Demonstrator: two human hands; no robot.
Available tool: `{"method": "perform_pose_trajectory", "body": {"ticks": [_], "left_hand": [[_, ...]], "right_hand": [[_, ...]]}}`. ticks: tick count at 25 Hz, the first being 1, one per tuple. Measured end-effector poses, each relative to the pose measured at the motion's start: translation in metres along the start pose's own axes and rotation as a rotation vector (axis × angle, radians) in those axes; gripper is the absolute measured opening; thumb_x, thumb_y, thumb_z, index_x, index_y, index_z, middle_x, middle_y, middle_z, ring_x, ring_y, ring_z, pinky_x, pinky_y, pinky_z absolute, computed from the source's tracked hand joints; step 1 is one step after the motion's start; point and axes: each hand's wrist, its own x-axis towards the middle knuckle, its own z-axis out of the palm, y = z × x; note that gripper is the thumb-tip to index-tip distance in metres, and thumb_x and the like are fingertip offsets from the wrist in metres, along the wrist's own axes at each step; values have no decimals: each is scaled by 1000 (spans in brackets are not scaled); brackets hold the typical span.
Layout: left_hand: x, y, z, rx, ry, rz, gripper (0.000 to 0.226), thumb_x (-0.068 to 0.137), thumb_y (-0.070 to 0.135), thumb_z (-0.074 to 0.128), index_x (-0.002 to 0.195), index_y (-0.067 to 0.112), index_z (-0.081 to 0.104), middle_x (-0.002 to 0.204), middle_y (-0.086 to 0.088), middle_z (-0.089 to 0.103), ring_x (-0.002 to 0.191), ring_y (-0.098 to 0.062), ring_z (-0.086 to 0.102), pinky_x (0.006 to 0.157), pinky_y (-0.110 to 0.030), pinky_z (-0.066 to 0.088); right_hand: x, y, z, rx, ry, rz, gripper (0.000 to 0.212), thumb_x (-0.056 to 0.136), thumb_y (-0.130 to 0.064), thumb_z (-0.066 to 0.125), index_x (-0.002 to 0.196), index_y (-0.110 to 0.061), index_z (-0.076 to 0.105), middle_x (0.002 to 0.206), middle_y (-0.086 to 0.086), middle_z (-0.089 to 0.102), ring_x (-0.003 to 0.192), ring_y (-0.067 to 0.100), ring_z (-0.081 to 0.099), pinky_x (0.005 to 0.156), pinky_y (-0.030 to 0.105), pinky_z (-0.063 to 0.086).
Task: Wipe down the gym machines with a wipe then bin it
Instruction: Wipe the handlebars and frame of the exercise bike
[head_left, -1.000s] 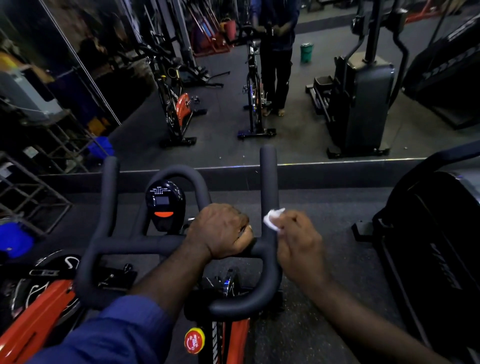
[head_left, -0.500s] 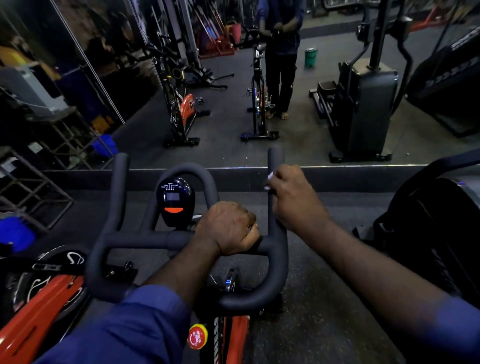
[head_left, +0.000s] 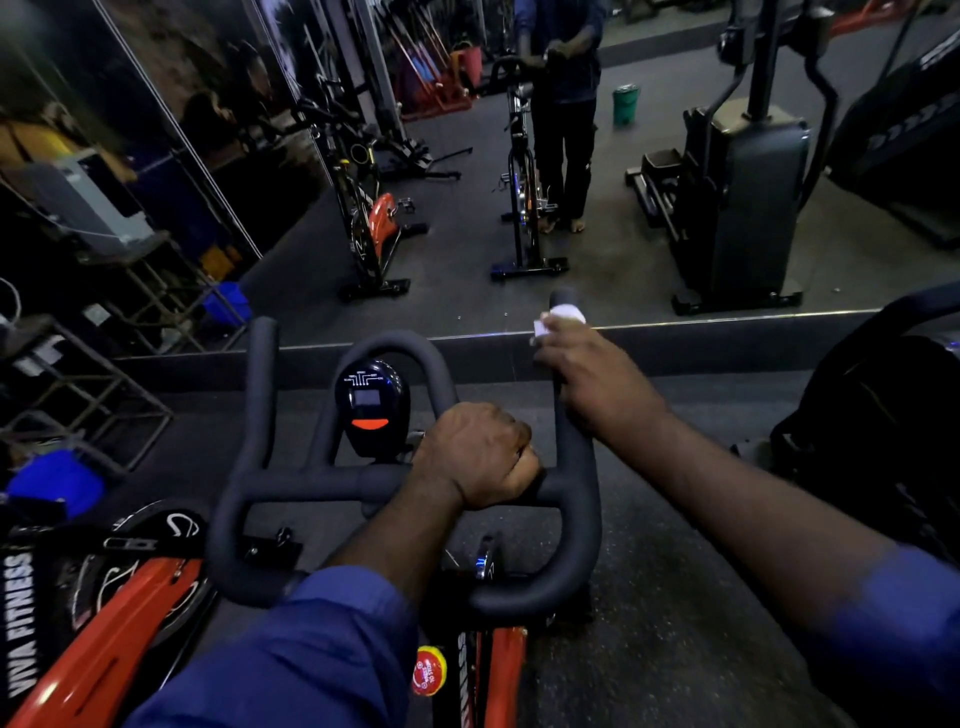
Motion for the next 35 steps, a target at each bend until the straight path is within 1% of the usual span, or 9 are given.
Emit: {"method": "perform_pose_trajectory", "body": {"ticks": [5, 10, 18, 21, 24, 26, 29, 31, 35], "left_hand": [[-1, -4, 6, -32, 18, -14, 40, 85, 42, 42, 65, 14, 63, 69, -11, 68, 67, -36, 65, 59, -38, 48], [1, -2, 3, -33, -6, -17, 42, 87, 44, 38, 70, 15, 63, 76, -9, 70, 75, -35, 66, 63, -39, 47], [1, -3, 8, -49, 8, -3, 40, 87, 43, 42, 69, 16, 65, 73, -8, 71, 72, -34, 66, 62, -38, 49], [-1, -5, 8, -78, 15, -3, 42, 88, 45, 40, 69, 16, 65, 73, -7, 71, 72, -33, 65, 63, -39, 51], [0, -3, 8, -96, 20, 9, 46, 88, 46, 36, 70, 15, 66, 75, -9, 72, 73, -35, 66, 65, -41, 52], [-2, -4, 9, -124, 31, 12, 47, 87, 46, 35, 70, 15, 66, 75, -10, 72, 73, -36, 66, 65, -40, 51], [-2, -8, 13, -131, 49, 8, 47, 87, 47, 35, 72, 16, 67, 77, -9, 71, 73, -34, 65, 64, -40, 50], [-2, -8, 14, -140, 64, 2, 46, 86, 46, 36, 72, 15, 67, 76, -9, 71, 72, -34, 66, 63, -38, 47], [-5, -5, 10, -165, 139, 1, 44, 83, 41, 42, 71, 10, 71, 72, -13, 72, 69, -36, 67, 59, -34, 42]], "right_hand": [[-109, -37, 1, 314, -49, -39, 45, 87, -5, 58, 129, -14, 70, 141, 5, 64, 140, 10, 49, 117, 34, 40], [-1, 16, -18, 526, 475, 342, 38, 100, 3, 57, 133, -9, 69, 139, -4, 63, 132, 2, 57, 116, 23, 41], [-106, -47, 33, 957, 387, 685, 49, 99, 12, 54, 133, -22, 63, 140, -13, 60, 134, 0, 53, 114, 15, 38], [-158, -77, 39, 1113, 334, 852, 41, 101, 7, 55, 136, -14, 66, 137, -12, 66, 134, 7, 57, 118, 33, 41], [-106, -43, 20, 1236, 521, 1003, 37, 103, -2, 55, 138, -11, 65, 130, -3, 72, 117, 8, 67, 106, 36, 52], [-42, -1, 7, 1377, 631, 1019, 37, 105, -2, 51, 140, -9, 62, 134, 7, 70, 111, 12, 68, 94, 28, 53], [-1, 16, 17, 1525, 505, 997, 36, 106, 3, 44, 130, -13, 66, 141, 14, 64, 129, 25, 62, 110, 37, 48], [-28, -1, 29, 1594, 428, 999, 36, 106, 3, 42, 131, -14, 63, 143, 14, 62, 135, 28, 57, 116, 43, 45], [-102, -45, 34, 1565, 409, 1097, 38, 106, 4, 42, 137, -10, 59, 128, 3, 72, 119, 16, 68, 97, 30, 58]]}}
